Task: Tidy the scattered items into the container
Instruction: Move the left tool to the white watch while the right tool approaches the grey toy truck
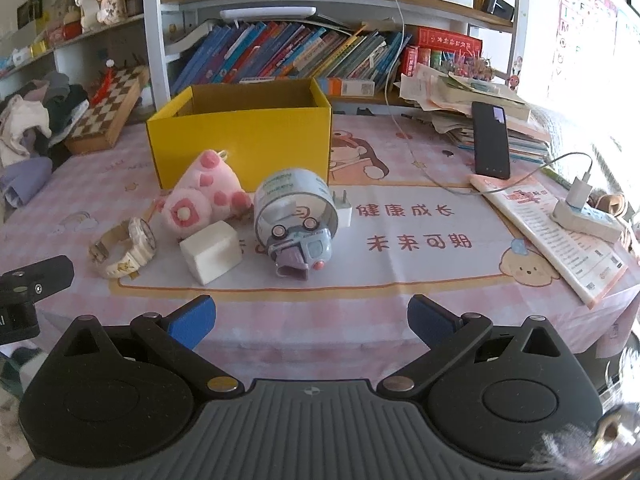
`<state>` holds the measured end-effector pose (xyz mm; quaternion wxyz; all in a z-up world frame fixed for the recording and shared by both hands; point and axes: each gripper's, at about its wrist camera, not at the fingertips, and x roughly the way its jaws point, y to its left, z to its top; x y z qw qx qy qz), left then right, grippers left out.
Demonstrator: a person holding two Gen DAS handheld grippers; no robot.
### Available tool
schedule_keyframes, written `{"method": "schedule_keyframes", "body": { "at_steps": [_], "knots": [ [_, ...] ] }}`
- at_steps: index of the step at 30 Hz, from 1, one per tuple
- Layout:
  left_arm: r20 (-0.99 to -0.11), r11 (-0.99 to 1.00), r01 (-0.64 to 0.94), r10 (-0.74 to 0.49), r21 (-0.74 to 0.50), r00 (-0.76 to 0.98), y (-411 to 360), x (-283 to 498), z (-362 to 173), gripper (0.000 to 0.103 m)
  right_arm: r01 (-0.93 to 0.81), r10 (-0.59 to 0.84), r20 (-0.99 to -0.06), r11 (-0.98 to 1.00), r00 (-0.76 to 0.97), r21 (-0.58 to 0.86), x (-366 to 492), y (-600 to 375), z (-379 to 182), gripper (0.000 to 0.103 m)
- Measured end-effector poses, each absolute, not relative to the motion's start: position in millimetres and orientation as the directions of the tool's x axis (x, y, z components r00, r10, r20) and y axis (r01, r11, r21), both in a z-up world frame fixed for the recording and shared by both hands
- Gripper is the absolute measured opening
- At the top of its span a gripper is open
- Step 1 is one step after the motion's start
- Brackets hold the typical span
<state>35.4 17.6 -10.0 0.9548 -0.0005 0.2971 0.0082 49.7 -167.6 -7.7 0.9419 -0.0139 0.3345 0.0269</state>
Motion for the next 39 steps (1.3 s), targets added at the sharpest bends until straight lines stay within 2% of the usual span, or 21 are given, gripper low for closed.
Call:
{"method": "schedule_keyframes", "body": {
  "at_steps": [6,15,23,34,39],
  "knots": [
    [-0.602,0.999,-0.008,0.027,0.034,0.798,12,46,-17,0.103,-0.092,0.082,-0.650,0.996,0.755,0.019,61,-168,-12,0.103],
    [-0.642,1.000,0.014,-0.024,-0.021,0.766,15,58,-26,0.103,-0.125,0.112,-0.649,0.992,0.753,0.026,74,-165,-11,0.103],
    [-0.619,1.000,-0.022,0.007,-0.017,0.785,20,66,-26,0.103,-0.122,0.122,-0.650,0.991,0.750,0.046,93,-166,-16,0.103],
    [-0.683,0.993,-0.111,0.063,-0.026,0.728,35,91,-40,0.103,-0.137,0.139,-0.687,0.989,0.713,0.058,124,-165,-23,0.102],
    [-0.690,0.995,-0.096,0.062,-0.010,0.721,32,98,-44,0.103,-0.134,0.131,-0.710,0.990,0.692,0.052,137,-163,-28,0.102]
  ]
}}
